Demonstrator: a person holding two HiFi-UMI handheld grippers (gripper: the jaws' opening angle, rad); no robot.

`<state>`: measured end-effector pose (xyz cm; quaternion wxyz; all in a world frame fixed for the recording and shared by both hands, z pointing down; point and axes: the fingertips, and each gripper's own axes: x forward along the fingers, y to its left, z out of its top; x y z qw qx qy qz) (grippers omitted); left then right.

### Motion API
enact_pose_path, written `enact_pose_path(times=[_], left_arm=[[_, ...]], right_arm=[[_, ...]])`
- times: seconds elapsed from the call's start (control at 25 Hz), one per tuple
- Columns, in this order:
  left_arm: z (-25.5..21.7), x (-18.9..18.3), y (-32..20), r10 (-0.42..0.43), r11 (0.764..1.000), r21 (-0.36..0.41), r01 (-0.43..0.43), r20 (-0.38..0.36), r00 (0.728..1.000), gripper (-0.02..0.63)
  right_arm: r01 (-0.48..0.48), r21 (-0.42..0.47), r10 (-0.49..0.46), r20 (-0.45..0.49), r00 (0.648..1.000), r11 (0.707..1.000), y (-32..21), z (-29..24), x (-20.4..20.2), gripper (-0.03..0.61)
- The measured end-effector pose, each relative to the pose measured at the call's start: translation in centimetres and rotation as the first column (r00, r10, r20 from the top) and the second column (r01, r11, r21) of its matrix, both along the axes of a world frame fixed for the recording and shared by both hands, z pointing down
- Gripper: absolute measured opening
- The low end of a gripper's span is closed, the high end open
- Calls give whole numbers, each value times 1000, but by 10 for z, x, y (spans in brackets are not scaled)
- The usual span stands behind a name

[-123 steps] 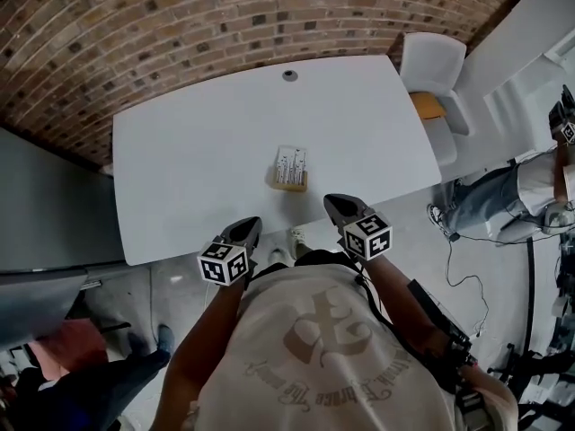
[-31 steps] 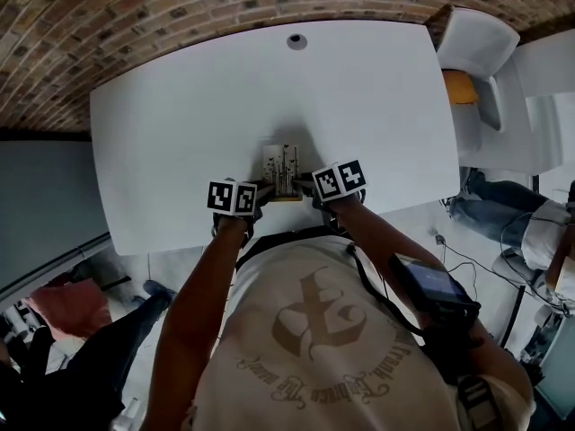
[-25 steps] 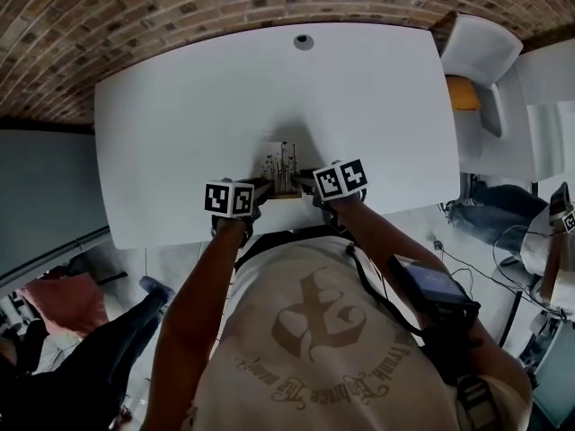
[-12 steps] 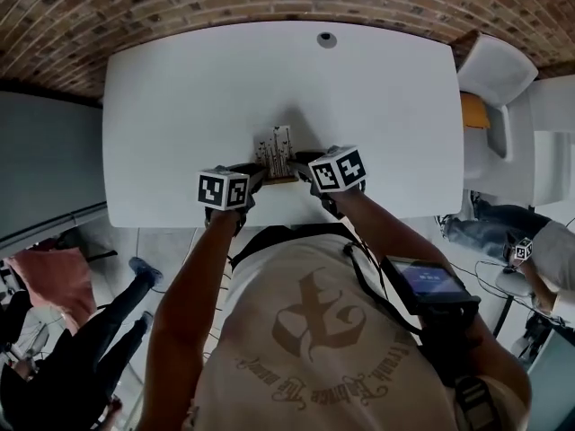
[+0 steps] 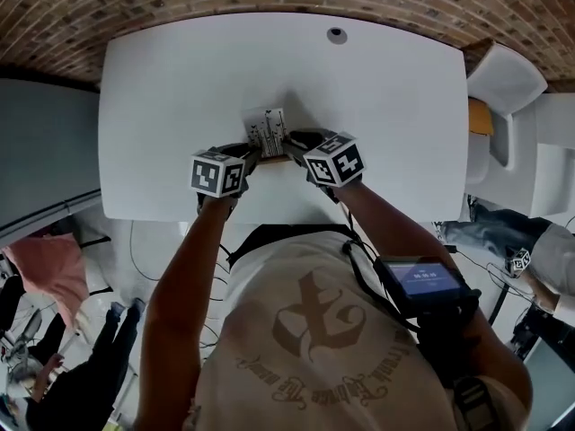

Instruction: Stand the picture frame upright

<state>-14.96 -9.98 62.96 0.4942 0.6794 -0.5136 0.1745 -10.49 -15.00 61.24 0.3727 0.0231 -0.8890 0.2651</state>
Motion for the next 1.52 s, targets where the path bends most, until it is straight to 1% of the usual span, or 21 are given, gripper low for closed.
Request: enact_pose_path(times=[0.16,0.36,0.6,0.76,1.0,1.24,1.4,1.52], left_arm=[[1,-14,-13,12,1000,24,-14,78,997,120],[-1,-32,-29,24,998,51,-33,170,985,119],[6,-58,-49,24,995,86,-47,247,969,118],[4,-70,-61,28,991,116,-67,305,952,117],[-4,-80,-72,10,985,156,-69,350,937,115],[-9,-88,-90,1,982,169,-79,419,908,115],[-13,-90,-96,-8,979,186,-83,444,896,112],[-12,-87,-98,-8,979,187,-85,449,894,110]], right_arm=[[13,45,-14,30,999,999,-12,1,-12,121],[8,96,-14,62,998,995,-25,1,-28,120],[-1,137,-9,75,997,991,-42,9,-52,120],[-7,173,-7,81,997,985,-53,8,-63,120],[0,226,-24,101,995,974,-64,0,-73,120],[9,298,-44,113,993,955,-81,-5,-80,120],[21,346,-64,112,992,938,-85,-8,-81,120],[25,365,-68,107,992,931,-88,-7,-79,118]])
